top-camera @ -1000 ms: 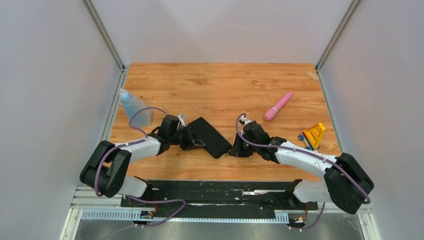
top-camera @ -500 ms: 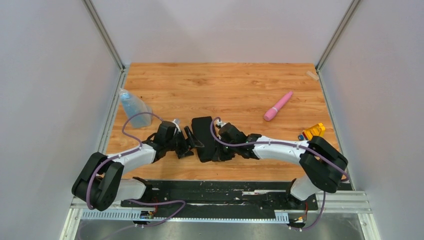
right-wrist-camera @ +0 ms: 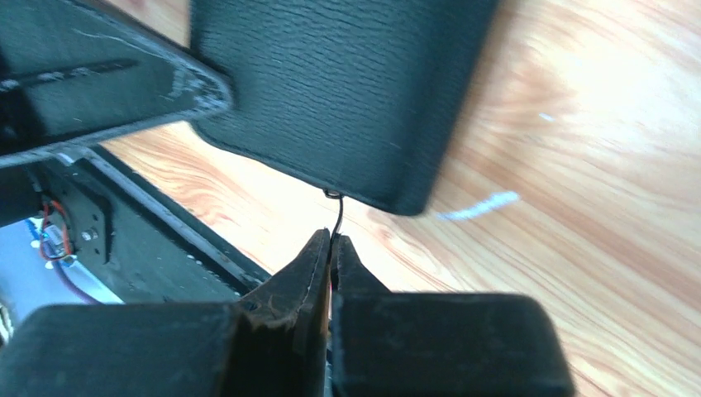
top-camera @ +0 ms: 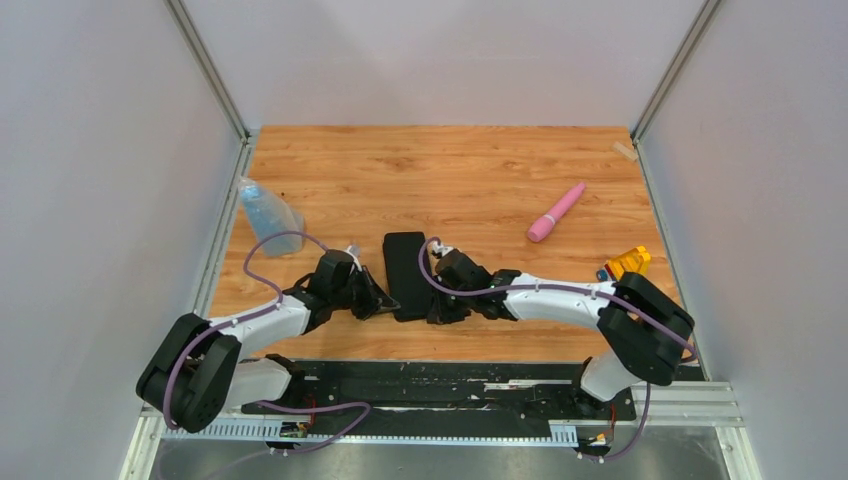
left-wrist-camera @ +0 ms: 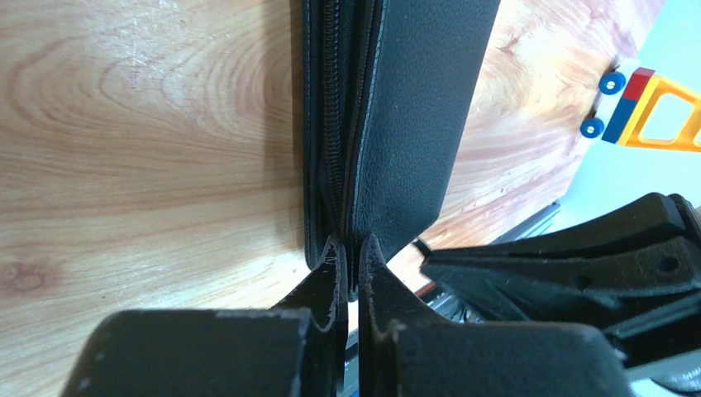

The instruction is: Sort the hair-cutting tools

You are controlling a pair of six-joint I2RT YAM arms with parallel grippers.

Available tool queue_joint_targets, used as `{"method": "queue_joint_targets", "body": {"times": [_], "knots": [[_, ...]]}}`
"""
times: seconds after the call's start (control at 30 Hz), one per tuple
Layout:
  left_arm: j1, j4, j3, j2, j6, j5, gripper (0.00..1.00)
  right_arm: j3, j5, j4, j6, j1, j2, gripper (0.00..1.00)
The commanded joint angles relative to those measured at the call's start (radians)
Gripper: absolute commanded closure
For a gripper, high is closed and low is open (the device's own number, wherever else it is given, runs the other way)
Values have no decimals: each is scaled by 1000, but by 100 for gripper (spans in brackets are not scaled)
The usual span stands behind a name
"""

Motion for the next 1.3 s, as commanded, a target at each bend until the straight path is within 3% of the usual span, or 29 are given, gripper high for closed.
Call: {"method": "queue_joint_targets", "body": {"times": [0.0,0.27,0.53,0.6,0.67,0.7,0.73,0.77,0.83,0.97,1.27], "knots": [[19,-43,15,6,36,-35,100,-107,102,-78,-19,-70,-121,100],[63,-86,26,1,92,-6,100,-252,78,-116,-56,-243,-309,96],[61,-117,121,113,213,45,95,-199,137,-100,-122,-260,-387,37],[52,-117,148,157,244,70,86,-193,161,-104,-132,-269,-418,31],[25,-124,170,183,266,72,66,-192,199,-117,-140,-278,-461,26],[18,-125,174,182,273,69,46,-193,230,-128,-144,-283,-488,24],[11,-137,179,176,275,53,36,-193,267,-143,-149,-286,-520,22],[10,-149,183,149,286,23,16,-193,307,-161,-155,-287,-551,20],[9,-231,209,86,326,-49,3,-192,402,-199,-167,-289,-642,12],[8,-463,307,-95,445,-246,0,-183,612,-269,-213,-289,-804,0],[11,-751,501,-509,626,-662,0,-120,836,-333,-358,-290,-1054,0]]}}
